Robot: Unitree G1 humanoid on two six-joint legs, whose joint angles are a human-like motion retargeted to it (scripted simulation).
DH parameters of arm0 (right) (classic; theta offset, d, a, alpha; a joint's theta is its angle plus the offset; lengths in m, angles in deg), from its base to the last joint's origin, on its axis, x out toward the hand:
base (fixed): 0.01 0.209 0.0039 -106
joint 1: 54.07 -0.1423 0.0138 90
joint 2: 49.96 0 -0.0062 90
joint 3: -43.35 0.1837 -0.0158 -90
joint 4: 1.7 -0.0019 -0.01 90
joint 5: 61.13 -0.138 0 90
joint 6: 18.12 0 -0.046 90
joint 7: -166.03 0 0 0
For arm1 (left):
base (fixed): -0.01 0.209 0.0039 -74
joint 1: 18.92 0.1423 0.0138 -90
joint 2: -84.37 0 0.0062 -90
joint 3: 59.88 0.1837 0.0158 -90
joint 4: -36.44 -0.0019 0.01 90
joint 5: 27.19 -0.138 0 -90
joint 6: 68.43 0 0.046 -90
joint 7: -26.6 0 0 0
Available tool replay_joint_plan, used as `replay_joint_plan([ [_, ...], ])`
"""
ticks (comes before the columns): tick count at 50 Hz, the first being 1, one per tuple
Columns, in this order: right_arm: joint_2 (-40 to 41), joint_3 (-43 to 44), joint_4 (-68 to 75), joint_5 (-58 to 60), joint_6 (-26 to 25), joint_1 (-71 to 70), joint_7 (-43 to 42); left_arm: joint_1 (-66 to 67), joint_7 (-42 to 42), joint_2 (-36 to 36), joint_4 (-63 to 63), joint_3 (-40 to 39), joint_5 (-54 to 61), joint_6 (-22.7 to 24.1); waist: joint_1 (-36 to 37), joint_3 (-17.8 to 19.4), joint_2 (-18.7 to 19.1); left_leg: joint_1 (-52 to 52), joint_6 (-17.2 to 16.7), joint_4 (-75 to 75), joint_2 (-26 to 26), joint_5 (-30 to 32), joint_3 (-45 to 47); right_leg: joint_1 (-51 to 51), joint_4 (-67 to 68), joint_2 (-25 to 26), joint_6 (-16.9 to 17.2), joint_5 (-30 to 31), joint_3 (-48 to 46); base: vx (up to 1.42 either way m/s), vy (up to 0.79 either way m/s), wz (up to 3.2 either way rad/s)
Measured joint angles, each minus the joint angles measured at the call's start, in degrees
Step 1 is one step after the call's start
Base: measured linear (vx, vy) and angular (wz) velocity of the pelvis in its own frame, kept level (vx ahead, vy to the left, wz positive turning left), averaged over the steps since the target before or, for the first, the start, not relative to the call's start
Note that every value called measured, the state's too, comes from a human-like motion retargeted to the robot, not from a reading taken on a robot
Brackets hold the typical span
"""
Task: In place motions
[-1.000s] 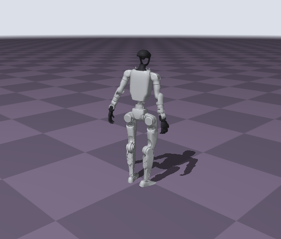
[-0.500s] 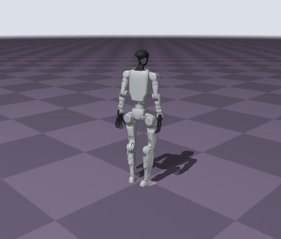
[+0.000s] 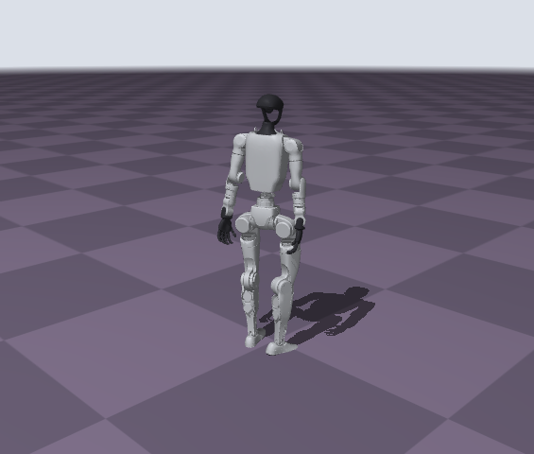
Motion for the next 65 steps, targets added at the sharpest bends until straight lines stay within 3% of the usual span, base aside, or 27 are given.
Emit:
replay_joint_plan([
  [7,-0.1,0.9,3.6,-6.6,0.1,-3.1,1.4,-4.4,-1.1,-1.8,-3.4,1.9,-0.8,1.0,-1.2,0.0,0.0,0.2,0.1,0.3,-0.1,0.2,-0.7,0.5,-0.3,0.2,-0.4,0.1,-0.9,-0.03,0.0,0.07],
  [13,-1.1,3.6,4.0,-14.3,-2.8,-9.7,7.5,-14.6,-5.0,-4.2,-6.1,-1.5,4.3,-1.1,-0.2,-0.5,-0.3,0.3,-0.2,0.4,0.2,0.3,0.0,0.5,-0.1,0.2,-0.7,0.0,-0.3,-0.07,-0.01,-0.07],
  [25,-3.8,12.6,0.7,-31.9,-4.2,-43.2,10.8,-46.6,-9.4,-13.4,-2.3,-11.0,9.8,-2.0,-0.6,-4.4,-0.3,-0.5,-0.5,0.6,1.0,0.7,0.5,-0.3,0.1,0.5,-1.6,-0.2,-0.2,-0.06,0.0,-0.02],
  [30,-7.6,8.5,-3.5,-41.0,-5.4,-59.4,13.0,-63.7,-14.6,-16.7,-0.3,-15.4,24.5,-5.4,0.0,-7.0,0.4,-1.8,-0.5,0.7,1.3,0.5,0.9,-1.7,0.1,0.6,-1.5,-0.4,0.2,-0.01,0.01,-0.02],
  [35,-15.4,-2.0,-8.3,-50.6,-4.9,-77.2,13.1,-81.6,-12.1,-21.7,3.4,-12.7,41.7,-7.0,0.8,-10.4,0.5,-4.8,-0.6,0.9,1.4,0.3,0.5,-4.3,0.1,0.6,-0.8,-0.5,0.3,0.01,0.0,0.0],
  [40,-25.0,-18.1,-15.8,-62.0,-2.0,-99.0,8.9,-96.1,-5.2,-32.1,15.5,-3.6,54.0,-0.9,1.6,-11.7,1.7,-6.8,-0.8,1.2,1.9,-0.1,0.8,-6.6,0.4,0.3,-0.1,-0.5,1.4,0.05,0.06,-0.12],
  [44,-33.3,-29.0,-26.7,-66.2,7.3,-113.1,0.7,-106.7,-0.2,-41.5,25.4,4.4,56.9,6.5,2.3,-12.9,1.3,-9.7,-0.9,1.3,1.9,-0.3,0.5,-9.4,0.6,0.0,0.6,-0.6,1.6,-0.01,-0.01,0.02],
  [46,-37.5,-34.0,-30.3,-64.7,13.0,-121.1,-6.1,-113.0,4.7,-45.3,28.4,7.3,58.6,11.1,2.2,-12.6,1.2,-11.7,-1.1,1.4,1.9,-0.4,0.2,-11.2,0.7,-0.3,0.9,-0.6,1.4,-0.32,-0.03,0.14],
  [50,-42.1,-42.8,-32.8,-62.6,19.7,-137.3,-25.3,-124.6,15.3,-51.4,30.5,10.9,63.3,22.1,1.9,-10.2,2.1,-14.5,-1.3,1.3,1.7,-0.4,-0.4,-13.7,0.9,-1.1,1.5,-0.7,1.0,-0.44,0.07,0.16],
  [52,-43.0,-44.6,-33.2,-65.6,22.2,-141.2,-29.2,-127.2,18.6,-51.8,30.9,11.1,65.6,24.4,2.0,-10.0,2.0,-14.8,-1.3,1.4,1.4,-0.5,-0.7,-13.9,0.9,-1.3,1.7,-0.7,0.9,-0.18,0.02,0.09],
  [58,-44.9,-48.3,-33.0,-70.4,22.9,-146.9,-26.5,-130.7,18.2,-54.8,29.9,13.0,66.9,25.1,2.8,-9.2,2.5,-14.4,-0.9,1.4,0.9,-1.0,-1.0,-13.5,0.9,-1.4,2.0,-0.7,0.8,-0.09,0.04,0.01],
  [65,-46.5,-47.2,-30.4,-70.4,22.8,-143.9,-26.1,-128.6,19.2,-54.6,28.6,13.2,64.0,25.6,2.0,-9.6,2.6,-13.1,-0.5,1.5,0.6,-1.3,-1.5,-11.9,0.9,-0.7,2.5,-0.7,0.4,0.0,0.0,0.0],
])
